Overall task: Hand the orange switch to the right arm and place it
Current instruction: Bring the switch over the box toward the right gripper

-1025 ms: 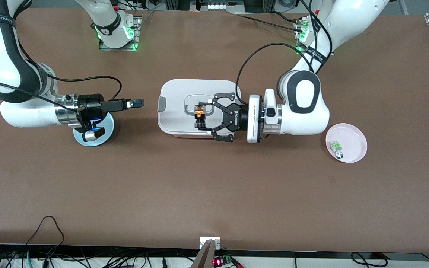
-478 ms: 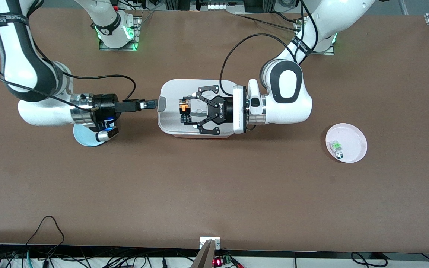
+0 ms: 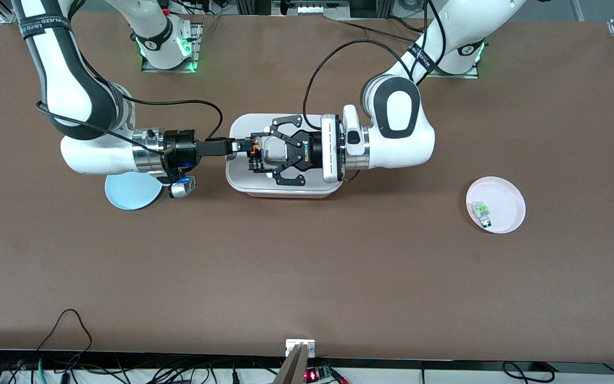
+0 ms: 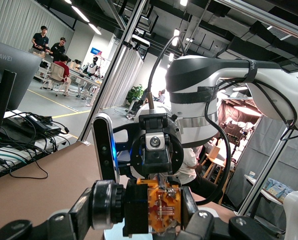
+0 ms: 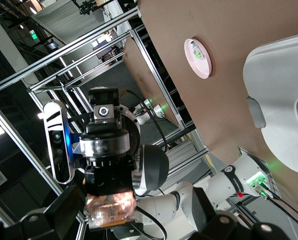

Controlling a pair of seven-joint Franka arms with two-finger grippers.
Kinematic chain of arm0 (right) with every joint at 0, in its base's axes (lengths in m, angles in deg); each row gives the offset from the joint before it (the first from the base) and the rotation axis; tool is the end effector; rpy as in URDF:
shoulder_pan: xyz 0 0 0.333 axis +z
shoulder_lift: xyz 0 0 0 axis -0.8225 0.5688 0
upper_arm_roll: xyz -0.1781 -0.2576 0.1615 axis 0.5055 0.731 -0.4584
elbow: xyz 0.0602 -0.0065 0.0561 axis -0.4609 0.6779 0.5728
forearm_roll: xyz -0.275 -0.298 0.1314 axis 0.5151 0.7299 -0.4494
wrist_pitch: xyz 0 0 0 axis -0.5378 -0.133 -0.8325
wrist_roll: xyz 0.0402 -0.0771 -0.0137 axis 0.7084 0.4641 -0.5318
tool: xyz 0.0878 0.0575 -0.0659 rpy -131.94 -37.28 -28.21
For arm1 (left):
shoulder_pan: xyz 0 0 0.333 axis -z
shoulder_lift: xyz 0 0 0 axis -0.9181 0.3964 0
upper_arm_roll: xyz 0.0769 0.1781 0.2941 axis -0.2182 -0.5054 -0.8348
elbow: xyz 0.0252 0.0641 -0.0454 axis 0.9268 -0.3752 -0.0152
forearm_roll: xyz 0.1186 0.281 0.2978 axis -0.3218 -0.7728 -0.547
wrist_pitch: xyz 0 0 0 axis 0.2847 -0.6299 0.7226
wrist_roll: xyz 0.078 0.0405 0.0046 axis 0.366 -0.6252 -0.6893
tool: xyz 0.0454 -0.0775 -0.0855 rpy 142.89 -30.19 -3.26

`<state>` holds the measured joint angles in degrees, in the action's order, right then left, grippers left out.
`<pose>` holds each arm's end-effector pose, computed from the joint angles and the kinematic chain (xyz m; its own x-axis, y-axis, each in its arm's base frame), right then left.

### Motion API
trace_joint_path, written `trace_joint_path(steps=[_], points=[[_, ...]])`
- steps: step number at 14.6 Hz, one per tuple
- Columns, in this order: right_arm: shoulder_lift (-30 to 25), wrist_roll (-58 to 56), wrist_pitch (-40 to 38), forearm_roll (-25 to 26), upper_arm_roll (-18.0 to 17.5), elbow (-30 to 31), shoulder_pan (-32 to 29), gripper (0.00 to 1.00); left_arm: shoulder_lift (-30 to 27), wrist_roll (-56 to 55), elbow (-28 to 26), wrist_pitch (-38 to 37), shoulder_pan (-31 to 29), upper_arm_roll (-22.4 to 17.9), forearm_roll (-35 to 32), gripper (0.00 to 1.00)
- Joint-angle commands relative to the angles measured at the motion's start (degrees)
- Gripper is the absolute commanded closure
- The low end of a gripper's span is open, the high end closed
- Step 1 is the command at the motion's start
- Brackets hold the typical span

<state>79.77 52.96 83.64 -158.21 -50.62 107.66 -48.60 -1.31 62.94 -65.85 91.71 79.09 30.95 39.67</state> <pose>0.6101 0.2841 0.4206 0.8685 0.0556 -0.4926 -0.4782 -0.1675 -0.8621 0.6145 -0.4867 0.4185 0.4208 0.0161 0.9070 -0.9040 -0.0751 0.4208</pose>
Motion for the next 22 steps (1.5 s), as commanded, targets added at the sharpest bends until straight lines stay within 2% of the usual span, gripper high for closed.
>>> trace_joint_path(steps=[1, 5, 11, 12, 13, 15, 16, 18, 22], points=[[-0.4, 0.6, 0.7, -1.6, 0.0, 0.6, 0.2, 0.00, -1.1, 1.9, -0.5, 0.9, -0.1, 0.2, 2.4, 1.00], [-0.4, -0.1, 0.8, -1.6, -0.1, 0.4, 0.4, 0.18, -1.1, 1.8, -0.5, 0.9, -0.1, 0.2, 2.4, 1.00], [-0.4, 0.3, 0.7, -1.6, -0.1, -0.1, 1.0, 0.18, -1.0, 1.2, -0.4, 0.9, -0.1, 0.2, 2.3, 1.00], [-0.4, -0.1, 0.3, -1.6, 0.0, -0.1, 1.0, 0.23, -1.0, 1.2, -0.5, 0.9, -0.1, 0.2, 2.4, 1.00], [-0.4, -0.3, 0.2, -1.6, 0.0, -0.2, 1.0, 0.33, -1.0, 1.2, -0.5, 0.9, -0.1, 0.2, 2.4, 1.00], [-0.4, -0.3, 0.1, -1.6, 0.0, -0.3, 1.0, 0.62, -1.0, 1.2, -0.4, 0.9, -0.1, 0.2, 2.4, 1.00], [-0.4, -0.2, 0.1, -1.6, 0.0, -0.6, 1.0, 0.70, -1.0, 1.2, -0.4, 0.9, -0.1, 0.2, 2.4, 1.00], [-0.4, -0.4, 0.0, -1.6, 0.1, -0.9, 1.0, 0.80, -1.0, 1.2, -0.5, 0.9, -0.1, 0.2, 2.4, 1.00], [-0.4, -1.6, 0.0, -1.5, 0.1, -1.0, 1.0, 0.87, -1.0, 1.1, -0.5, 1.0, 0.0, 0.2, 2.4, 1.00]])
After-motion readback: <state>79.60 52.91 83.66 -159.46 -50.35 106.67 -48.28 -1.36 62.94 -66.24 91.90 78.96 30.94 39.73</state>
